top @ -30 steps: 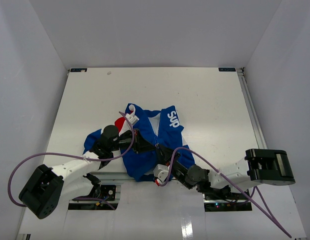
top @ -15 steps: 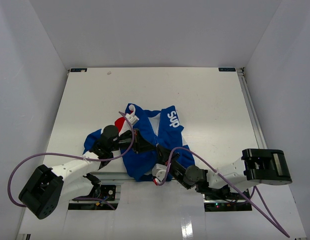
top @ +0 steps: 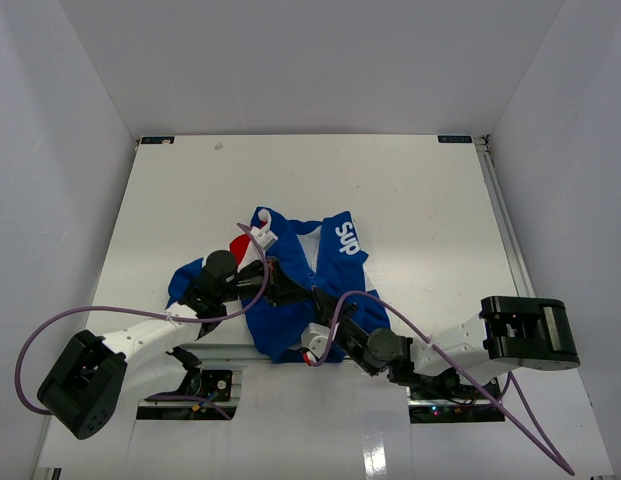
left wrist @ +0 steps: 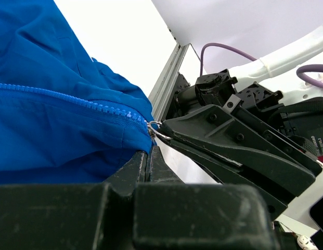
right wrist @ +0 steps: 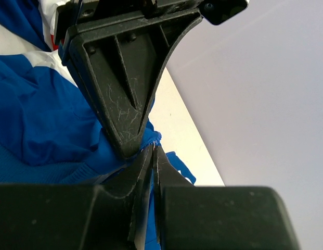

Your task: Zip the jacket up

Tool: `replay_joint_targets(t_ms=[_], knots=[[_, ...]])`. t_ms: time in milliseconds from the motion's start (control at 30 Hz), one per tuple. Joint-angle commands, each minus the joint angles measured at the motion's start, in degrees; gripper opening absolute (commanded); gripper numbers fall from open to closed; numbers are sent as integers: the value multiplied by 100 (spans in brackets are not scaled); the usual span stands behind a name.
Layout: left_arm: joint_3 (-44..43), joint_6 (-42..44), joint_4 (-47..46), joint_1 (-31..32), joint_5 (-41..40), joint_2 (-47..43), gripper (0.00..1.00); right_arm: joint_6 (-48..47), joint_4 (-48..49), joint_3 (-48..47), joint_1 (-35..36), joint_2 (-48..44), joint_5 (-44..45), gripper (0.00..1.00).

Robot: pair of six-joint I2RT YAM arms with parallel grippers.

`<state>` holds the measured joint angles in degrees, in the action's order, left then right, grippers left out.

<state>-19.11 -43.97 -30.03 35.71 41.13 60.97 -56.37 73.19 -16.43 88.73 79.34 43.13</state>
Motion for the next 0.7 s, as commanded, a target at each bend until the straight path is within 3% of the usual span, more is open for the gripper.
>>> replay_joint_targets(t_ms=[0, 333, 667], knots=[[39, 60, -118, -12, 107, -150, 0, 12, 937, -230, -51, 83, 79, 8], [173, 213, -171, -12, 230, -398, 0, 310, 362, -314, -311, -378, 635, 8], [260, -25, -459, -12, 614, -284, 0, 1304, -1284, -372, -828, -1428, -566, 8]])
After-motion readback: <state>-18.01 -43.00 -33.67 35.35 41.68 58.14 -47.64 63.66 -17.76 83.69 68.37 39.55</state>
